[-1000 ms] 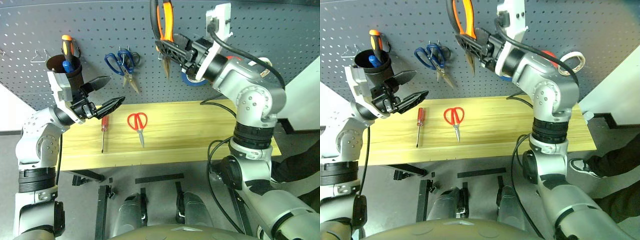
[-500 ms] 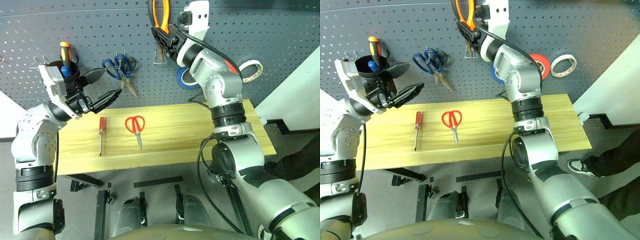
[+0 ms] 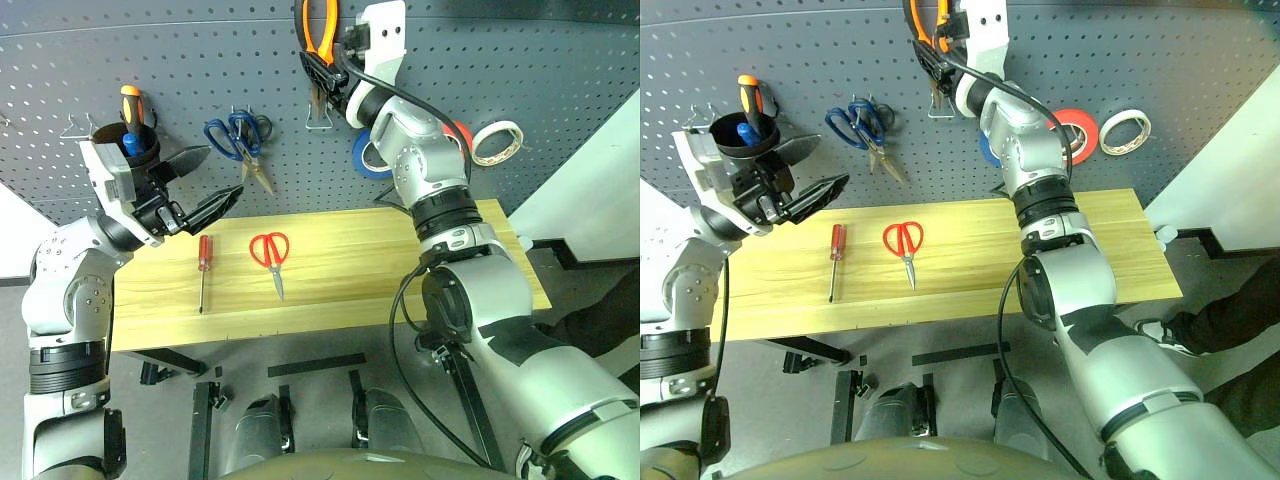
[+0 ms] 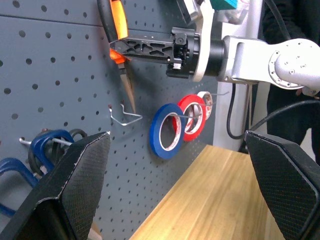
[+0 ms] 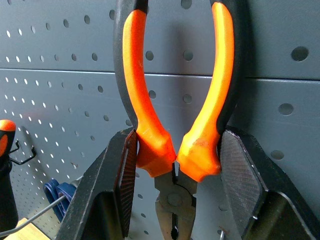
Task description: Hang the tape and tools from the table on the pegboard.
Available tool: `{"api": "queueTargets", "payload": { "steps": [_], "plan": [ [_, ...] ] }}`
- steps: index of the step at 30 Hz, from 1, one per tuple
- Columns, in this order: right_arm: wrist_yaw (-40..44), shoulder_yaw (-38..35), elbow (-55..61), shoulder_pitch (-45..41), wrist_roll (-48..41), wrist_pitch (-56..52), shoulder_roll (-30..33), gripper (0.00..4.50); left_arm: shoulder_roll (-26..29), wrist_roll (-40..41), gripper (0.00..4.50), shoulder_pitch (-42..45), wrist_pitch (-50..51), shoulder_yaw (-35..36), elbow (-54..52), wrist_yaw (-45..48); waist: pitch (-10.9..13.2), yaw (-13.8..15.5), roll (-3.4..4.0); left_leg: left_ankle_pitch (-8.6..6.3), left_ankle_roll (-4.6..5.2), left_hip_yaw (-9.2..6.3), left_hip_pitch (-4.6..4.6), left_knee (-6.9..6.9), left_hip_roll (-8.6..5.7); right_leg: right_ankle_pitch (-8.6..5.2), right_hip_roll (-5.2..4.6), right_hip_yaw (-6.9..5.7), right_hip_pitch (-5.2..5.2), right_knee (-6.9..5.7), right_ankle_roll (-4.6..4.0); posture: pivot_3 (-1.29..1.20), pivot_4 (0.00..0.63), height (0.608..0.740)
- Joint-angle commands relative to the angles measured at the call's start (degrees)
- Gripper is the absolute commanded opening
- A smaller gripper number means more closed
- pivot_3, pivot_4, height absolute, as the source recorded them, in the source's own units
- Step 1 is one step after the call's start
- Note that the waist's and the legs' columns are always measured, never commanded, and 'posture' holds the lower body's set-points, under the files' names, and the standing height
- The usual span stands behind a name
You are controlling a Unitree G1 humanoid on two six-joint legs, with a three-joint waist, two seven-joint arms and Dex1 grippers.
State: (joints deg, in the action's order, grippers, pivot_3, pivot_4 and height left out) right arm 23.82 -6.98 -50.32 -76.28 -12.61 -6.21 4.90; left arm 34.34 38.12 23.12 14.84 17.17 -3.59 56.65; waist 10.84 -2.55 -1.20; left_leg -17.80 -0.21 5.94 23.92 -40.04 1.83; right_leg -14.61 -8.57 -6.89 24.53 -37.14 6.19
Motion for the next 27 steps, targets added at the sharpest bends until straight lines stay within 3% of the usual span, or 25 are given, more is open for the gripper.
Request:
{"api": "queueTargets", "payload": {
  "steps": [1,13,20,27],
  "plan": [
    [-0.79,-0.43,-1.59,-3.53,0.53,2.83,0.14,2.09,1.25,0.56,4.50,-0.33,-0.02,1.25,-2.64,-0.50,-0.01,0.02,0.00,0.00,0.00,0.00,-0.02,0.00,0.00,0.00,0.00,0.00,-0.01,-0.01,0.00,0.09,0.072,0.732],
    [-0.54,2.59,-3.56,0.28,4.95,-0.13,1.21,2.09,1.59,0.19,4.50,-2.03,-0.90,1.26,-2.60,-0.97,-0.38,0.07,0.01,0.00,-0.01,0.02,-0.17,-0.01,0.00,0.00,0.00,0.04,-0.12,-0.05,0.00,0.10,0.077,0.732],
    [-0.12,1.15,-0.11,0.69,3.74,-1.97,2.36,4.36,1.43,-0.44,4.50,-0.99,-1.38,0.58,-0.53,-0.30,-0.49,0.04,0.01,0.00,-0.01,0.02,-0.21,0.00,0.00,0.00,0.00,0.05,-0.17,-0.05,0.00,0.08,0.076,0.732],
    [0.80,0.02,11.52,2.75,1.28,-7.69,5.90,4.48,1.33,-0.68,4.50,-0.34,-1.41,-0.11,0.69,0.24,-0.51,0.12,0.00,0.01,-0.02,0.03,-0.27,-0.06,0.00,0.00,-0.01,0.08,-0.23,-0.07,0.00,0.07,0.080,0.732]
  ]
}}
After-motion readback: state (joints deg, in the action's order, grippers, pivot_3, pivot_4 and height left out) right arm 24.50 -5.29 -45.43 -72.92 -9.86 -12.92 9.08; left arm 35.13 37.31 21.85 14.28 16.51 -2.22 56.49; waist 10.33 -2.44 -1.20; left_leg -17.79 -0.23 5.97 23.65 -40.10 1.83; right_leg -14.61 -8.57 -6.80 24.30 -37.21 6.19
